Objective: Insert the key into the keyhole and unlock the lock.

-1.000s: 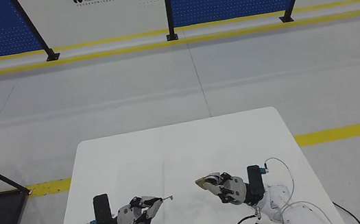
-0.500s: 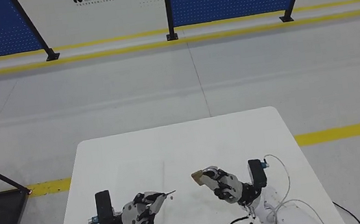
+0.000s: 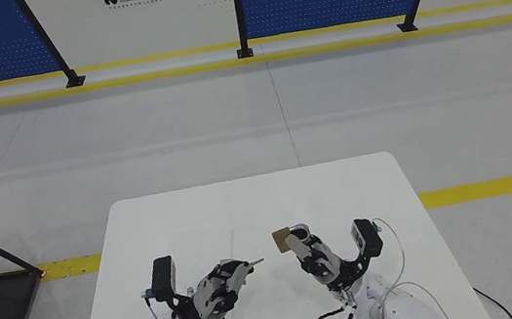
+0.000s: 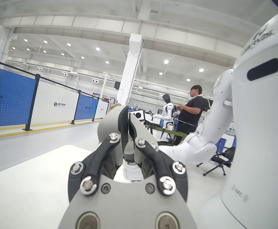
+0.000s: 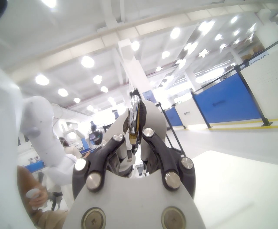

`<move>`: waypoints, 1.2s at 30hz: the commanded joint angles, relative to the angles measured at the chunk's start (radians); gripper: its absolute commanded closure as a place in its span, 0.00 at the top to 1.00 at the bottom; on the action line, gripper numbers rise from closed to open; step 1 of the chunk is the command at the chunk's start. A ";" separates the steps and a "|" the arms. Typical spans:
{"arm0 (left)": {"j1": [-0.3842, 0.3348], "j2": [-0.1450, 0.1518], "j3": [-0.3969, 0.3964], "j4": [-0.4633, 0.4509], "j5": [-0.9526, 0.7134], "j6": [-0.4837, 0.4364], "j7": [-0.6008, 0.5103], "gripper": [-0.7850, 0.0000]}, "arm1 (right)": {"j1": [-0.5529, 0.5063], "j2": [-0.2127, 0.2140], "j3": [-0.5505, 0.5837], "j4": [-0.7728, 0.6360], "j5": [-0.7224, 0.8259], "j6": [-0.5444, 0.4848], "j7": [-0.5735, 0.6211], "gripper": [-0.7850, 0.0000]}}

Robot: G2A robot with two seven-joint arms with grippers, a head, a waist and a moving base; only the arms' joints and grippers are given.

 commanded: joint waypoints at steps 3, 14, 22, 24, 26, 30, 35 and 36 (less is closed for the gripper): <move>-0.011 0.001 0.000 0.014 -0.009 0.001 0.002 0.00 | 0.001 0.000 -0.001 0.002 0.000 0.000 0.000 0.00; -0.027 -0.008 0.022 -0.011 -0.062 0.101 -0.090 0.00 | 0.001 0.000 -0.001 0.002 0.000 0.000 0.000 0.00; -0.039 -0.016 0.047 -0.019 -0.093 0.134 -0.132 0.00 | 0.001 0.000 -0.001 0.002 0.000 0.000 0.000 0.00; -0.040 -0.017 0.048 -0.018 -0.096 0.132 -0.140 0.00 | 0.001 0.000 -0.001 0.002 0.000 0.000 0.000 0.00; -0.040 -0.017 0.048 -0.015 -0.098 0.131 -0.143 0.00 | 0.001 0.000 -0.001 0.002 0.000 0.000 0.000 0.00; -0.042 -0.019 0.048 -0.010 -0.100 0.128 -0.149 0.00 | 0.001 0.000 -0.001 0.002 0.000 0.000 0.000 0.00; -0.048 -0.021 0.052 0.000 -0.115 0.116 -0.163 0.00 | 0.001 0.000 -0.001 0.002 0.000 0.000 0.000 0.00; -0.049 -0.021 0.053 0.001 -0.117 0.112 -0.166 0.00 | 0.001 0.000 -0.001 0.002 0.000 0.000 0.000 0.00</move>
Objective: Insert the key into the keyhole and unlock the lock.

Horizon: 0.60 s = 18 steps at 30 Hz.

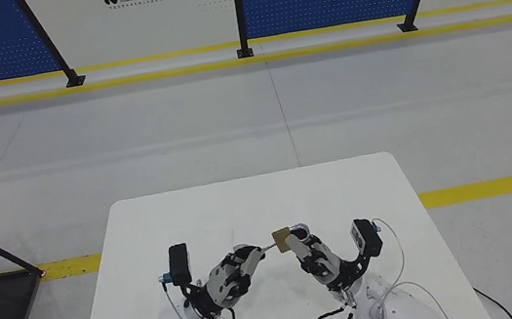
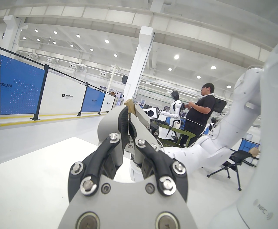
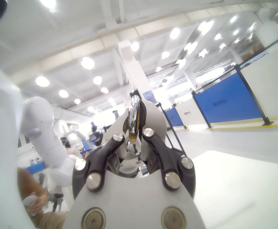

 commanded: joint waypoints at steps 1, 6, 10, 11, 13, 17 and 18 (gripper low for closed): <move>-0.003 -0.001 0.000 0.001 -0.004 -0.003 -0.004 0.00 | 0.000 0.000 0.000 0.000 0.000 0.000 0.000 0.00; -0.004 -0.003 0.002 0.003 -0.008 -0.009 -0.001 0.00 | 0.000 0.000 0.000 0.000 0.000 0.000 0.000 0.00; -0.006 -0.006 0.005 0.005 -0.010 -0.010 -0.001 0.00 | 0.000 0.000 0.000 0.000 0.000 0.000 0.000 0.00; -0.007 -0.006 0.007 0.006 -0.010 -0.011 -0.002 0.00 | 0.000 0.000 0.000 0.000 0.000 0.000 0.000 0.00; -0.010 -0.008 0.011 0.007 -0.013 -0.012 -0.006 0.00 | 0.000 0.000 0.000 0.000 0.000 0.000 0.000 0.00; -0.017 -0.011 0.016 0.012 -0.022 -0.010 -0.012 0.00 | 0.000 0.000 0.000 0.000 0.000 0.000 0.000 0.00; -0.018 -0.012 0.016 0.012 -0.024 -0.010 -0.012 0.00 | 0.000 0.000 0.000 0.000 0.000 0.000 0.000 0.00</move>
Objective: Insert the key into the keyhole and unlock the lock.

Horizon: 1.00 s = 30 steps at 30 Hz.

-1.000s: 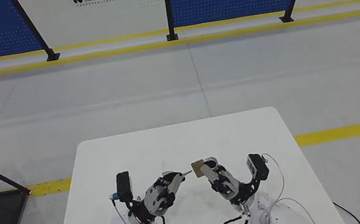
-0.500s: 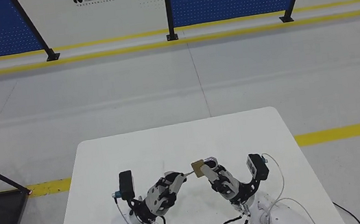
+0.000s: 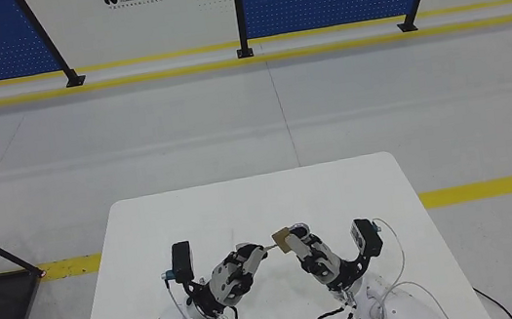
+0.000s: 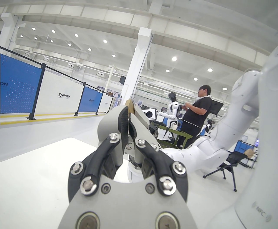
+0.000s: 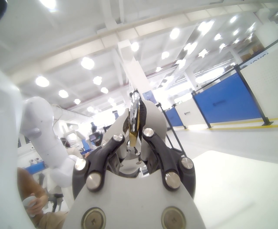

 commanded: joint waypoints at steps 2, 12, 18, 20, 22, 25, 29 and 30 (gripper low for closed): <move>-0.003 -0.002 0.002 0.001 -0.008 -0.003 -0.001 0.00 | 0.000 0.000 0.000 0.000 0.000 0.000 0.000 0.00; -0.007 -0.007 0.005 0.007 -0.034 -0.025 0.007 0.00 | -0.008 -0.002 0.001 -0.023 0.037 0.009 0.024 0.00; -0.012 -0.012 0.008 0.016 -0.067 -0.058 0.021 0.00 | -0.021 -0.009 0.013 -0.054 0.081 0.005 -0.005 0.00; -0.014 -0.013 0.009 0.022 -0.090 -0.082 0.033 0.00 | -0.028 -0.013 0.019 -0.061 0.091 0.009 -0.008 0.00; -0.016 -0.016 0.004 0.028 -0.109 -0.091 0.049 0.00 | -0.034 -0.017 0.025 -0.065 0.086 0.011 -0.011 0.00; -0.015 -0.016 0.005 0.031 -0.111 -0.095 0.049 0.00 | -0.030 -0.017 0.031 -0.053 0.053 0.014 0.002 0.00; -0.015 -0.016 0.005 0.031 -0.111 -0.095 0.049 0.00 | -0.030 -0.017 0.031 -0.053 0.053 0.014 0.002 0.00; -0.015 -0.016 0.005 0.031 -0.111 -0.095 0.049 0.00 | -0.030 -0.017 0.031 -0.053 0.053 0.014 0.002 0.00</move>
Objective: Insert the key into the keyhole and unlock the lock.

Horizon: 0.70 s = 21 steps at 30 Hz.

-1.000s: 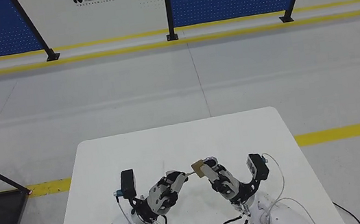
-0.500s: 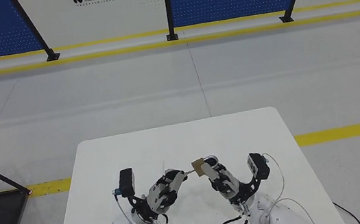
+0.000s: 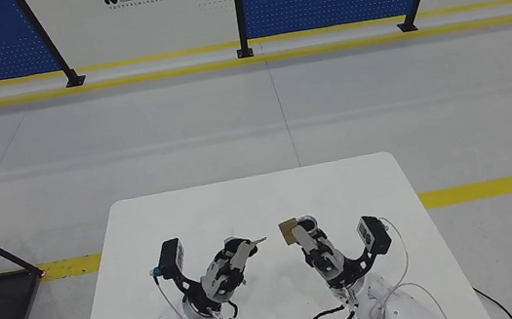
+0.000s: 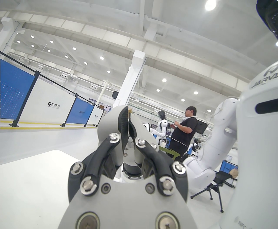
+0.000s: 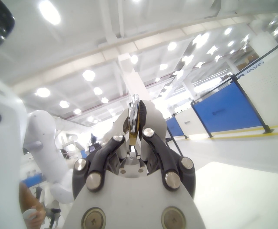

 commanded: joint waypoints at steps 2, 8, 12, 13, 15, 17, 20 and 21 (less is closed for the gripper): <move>0.000 0.000 0.000 0.000 0.000 0.000 0.000 0.00 | -0.001 0.000 -0.001 -0.001 0.000 0.004 0.006 0.00; -0.003 -0.008 0.023 -0.016 -0.060 0.040 -0.047 0.00 | -0.010 -0.012 -0.006 -0.026 0.031 0.062 -0.004 0.00; -0.014 -0.013 0.033 -0.009 -0.086 0.024 -0.068 0.00 | -0.017 -0.020 -0.010 -0.021 0.011 0.076 -0.030 0.00; -0.015 -0.014 0.035 -0.008 -0.087 0.026 -0.072 0.00 | -0.017 -0.021 -0.012 -0.017 0.009 0.076 -0.031 0.00; -0.017 -0.017 0.040 -0.008 -0.085 0.032 -0.077 0.00 | -0.015 -0.024 -0.014 -0.009 0.014 0.087 -0.024 0.00; -0.018 -0.020 0.042 -0.009 -0.083 0.034 -0.077 0.00 | -0.014 -0.026 -0.016 -0.007 0.017 0.090 -0.017 0.00; -0.020 -0.023 0.044 -0.008 -0.082 0.038 -0.079 0.00 | -0.014 -0.026 -0.016 -0.007 0.017 0.090 -0.017 0.00; -0.021 -0.025 0.045 -0.008 -0.081 0.041 -0.080 0.00 | -0.014 -0.026 -0.016 -0.007 0.017 0.090 -0.017 0.00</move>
